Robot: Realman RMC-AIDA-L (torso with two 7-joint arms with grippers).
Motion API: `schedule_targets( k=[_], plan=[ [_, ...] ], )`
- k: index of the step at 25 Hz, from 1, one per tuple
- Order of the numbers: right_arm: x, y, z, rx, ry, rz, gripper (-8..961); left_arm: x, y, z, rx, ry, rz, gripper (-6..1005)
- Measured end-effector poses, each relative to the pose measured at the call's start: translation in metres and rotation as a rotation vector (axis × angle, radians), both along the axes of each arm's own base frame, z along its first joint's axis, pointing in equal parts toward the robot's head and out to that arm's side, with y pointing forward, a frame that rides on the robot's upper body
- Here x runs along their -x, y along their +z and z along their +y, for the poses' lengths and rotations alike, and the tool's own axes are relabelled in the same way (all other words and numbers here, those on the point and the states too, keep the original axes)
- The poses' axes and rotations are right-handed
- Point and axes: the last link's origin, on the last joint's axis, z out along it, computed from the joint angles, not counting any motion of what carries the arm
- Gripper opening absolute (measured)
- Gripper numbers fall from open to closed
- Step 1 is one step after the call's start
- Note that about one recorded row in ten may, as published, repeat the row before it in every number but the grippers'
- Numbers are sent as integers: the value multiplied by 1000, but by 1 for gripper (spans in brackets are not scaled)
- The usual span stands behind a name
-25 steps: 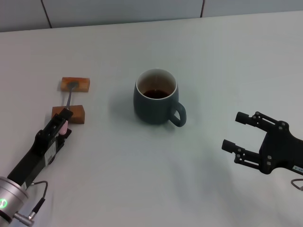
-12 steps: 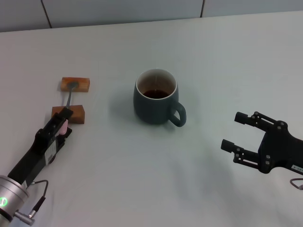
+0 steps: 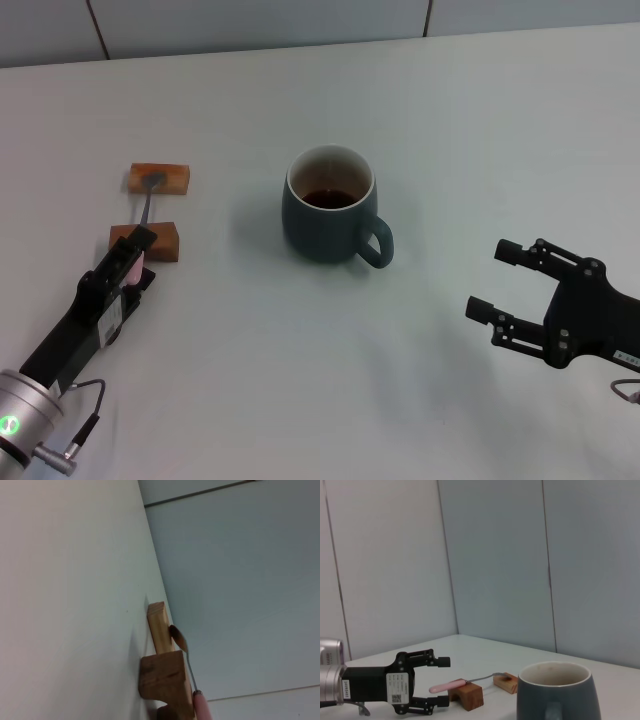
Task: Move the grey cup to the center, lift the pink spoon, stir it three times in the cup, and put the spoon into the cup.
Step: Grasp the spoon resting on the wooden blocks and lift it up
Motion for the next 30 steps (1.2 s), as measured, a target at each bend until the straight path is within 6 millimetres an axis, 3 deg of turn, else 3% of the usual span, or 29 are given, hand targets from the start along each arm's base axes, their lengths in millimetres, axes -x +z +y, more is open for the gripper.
schedule_targets(
  k=[7, 30],
  plan=[
    [0, 0, 0, 1, 2, -2, 786, 0, 0, 1, 0, -2, 0, 847],
    [0, -1, 0, 0, 0, -4, 787, 0, 0, 1, 1, 10, -12, 590]
  ],
)
